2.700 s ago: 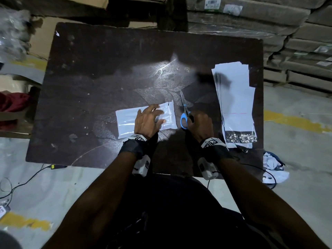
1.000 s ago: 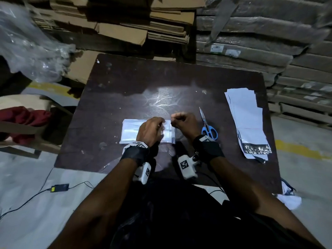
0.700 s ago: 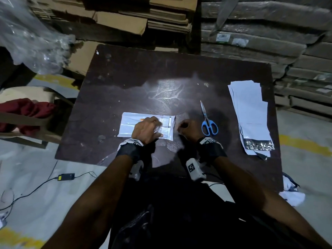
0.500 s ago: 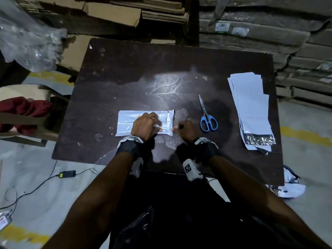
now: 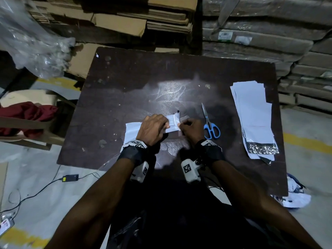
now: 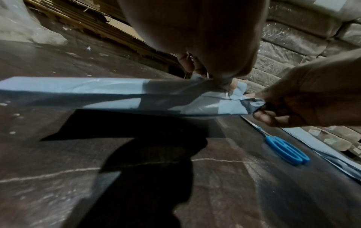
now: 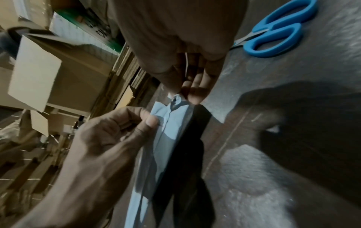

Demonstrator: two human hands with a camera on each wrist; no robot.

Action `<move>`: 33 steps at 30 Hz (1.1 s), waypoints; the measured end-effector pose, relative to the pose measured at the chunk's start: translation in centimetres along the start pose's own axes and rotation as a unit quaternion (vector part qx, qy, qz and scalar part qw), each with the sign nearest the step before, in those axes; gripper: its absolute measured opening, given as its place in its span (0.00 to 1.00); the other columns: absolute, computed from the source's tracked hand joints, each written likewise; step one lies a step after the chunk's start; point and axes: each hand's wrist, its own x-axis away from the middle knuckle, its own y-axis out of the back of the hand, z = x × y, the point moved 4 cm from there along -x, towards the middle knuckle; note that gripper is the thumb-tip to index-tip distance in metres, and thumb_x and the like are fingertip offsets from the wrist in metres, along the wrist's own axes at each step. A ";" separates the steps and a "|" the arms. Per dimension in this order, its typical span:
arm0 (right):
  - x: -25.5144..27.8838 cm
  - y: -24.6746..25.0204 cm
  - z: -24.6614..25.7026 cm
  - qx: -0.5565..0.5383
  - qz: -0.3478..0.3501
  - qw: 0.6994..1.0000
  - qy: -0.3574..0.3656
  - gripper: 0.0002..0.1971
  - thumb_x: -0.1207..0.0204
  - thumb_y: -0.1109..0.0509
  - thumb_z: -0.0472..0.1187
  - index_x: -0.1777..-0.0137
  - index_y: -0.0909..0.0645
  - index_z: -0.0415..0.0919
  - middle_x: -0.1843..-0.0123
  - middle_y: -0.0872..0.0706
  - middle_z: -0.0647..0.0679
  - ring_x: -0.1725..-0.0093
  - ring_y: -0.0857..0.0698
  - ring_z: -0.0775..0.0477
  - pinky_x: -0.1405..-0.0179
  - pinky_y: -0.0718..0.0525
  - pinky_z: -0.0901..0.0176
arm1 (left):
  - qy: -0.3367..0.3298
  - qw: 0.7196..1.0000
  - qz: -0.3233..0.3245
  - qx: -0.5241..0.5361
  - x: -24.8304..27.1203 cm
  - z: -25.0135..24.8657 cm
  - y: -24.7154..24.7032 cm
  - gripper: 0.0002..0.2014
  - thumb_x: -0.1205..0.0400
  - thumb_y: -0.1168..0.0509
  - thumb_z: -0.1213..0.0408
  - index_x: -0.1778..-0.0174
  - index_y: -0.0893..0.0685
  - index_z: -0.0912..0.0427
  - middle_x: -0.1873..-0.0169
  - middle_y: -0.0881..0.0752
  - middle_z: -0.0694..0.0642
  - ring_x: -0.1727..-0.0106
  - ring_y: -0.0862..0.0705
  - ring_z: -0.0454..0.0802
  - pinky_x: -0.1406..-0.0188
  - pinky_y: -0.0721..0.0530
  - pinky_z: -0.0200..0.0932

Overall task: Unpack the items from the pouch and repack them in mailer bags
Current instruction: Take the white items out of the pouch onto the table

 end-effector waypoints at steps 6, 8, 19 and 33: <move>0.2 0.9 4.2 -0.030 -0.002 0.999 0.043 0.05 0.25 0.27 0.33 0.63 0.15 0.38 0.66 0.14 0.43 0.66 0.15 0.42 0.57 0.11 0.41 | 0.023 0.997 -0.036 0.071 -0.4 -0.6 2.0 0.12 0.18 0.36 0.49 0.46 0.15 0.51 0.54 0.12 0.49 0.51 0.16 0.53 0.51 0.27 0.49; 0.6 1.2 5.3 -0.044 0.017 0.996 0.069 0.06 0.22 0.30 0.31 0.61 0.17 0.35 0.65 0.16 0.41 0.68 0.18 0.45 0.62 0.13 0.46 | 0.027 0.995 -0.046 0.082 -0.8 -0.6 2.6 0.12 0.20 0.34 0.49 0.50 0.13 0.52 0.56 0.11 0.49 0.53 0.15 0.53 0.54 0.24 0.48; -0.3 3.8 6.7 -0.082 -0.027 0.993 0.077 0.13 0.22 0.35 0.28 0.67 0.24 0.41 0.72 0.21 0.48 0.76 0.21 0.58 0.74 0.16 0.64 | 0.097 0.961 -0.145 0.215 -0.3 -0.2 4.2 0.08 0.24 0.26 0.56 0.65 0.16 0.53 0.68 0.13 0.48 0.65 0.16 0.51 0.64 0.19 0.52; -0.8 5.9 6.8 -0.127 0.081 0.988 0.042 0.09 0.23 0.25 0.42 0.51 0.18 0.37 0.63 0.13 0.45 0.70 0.16 0.55 0.71 0.16 0.63 | -0.062 0.981 -0.075 0.168 0.4 -1.3 3.9 0.07 0.17 0.35 0.60 0.59 0.15 0.56 0.63 0.15 0.49 0.60 0.17 0.53 0.61 0.19 0.55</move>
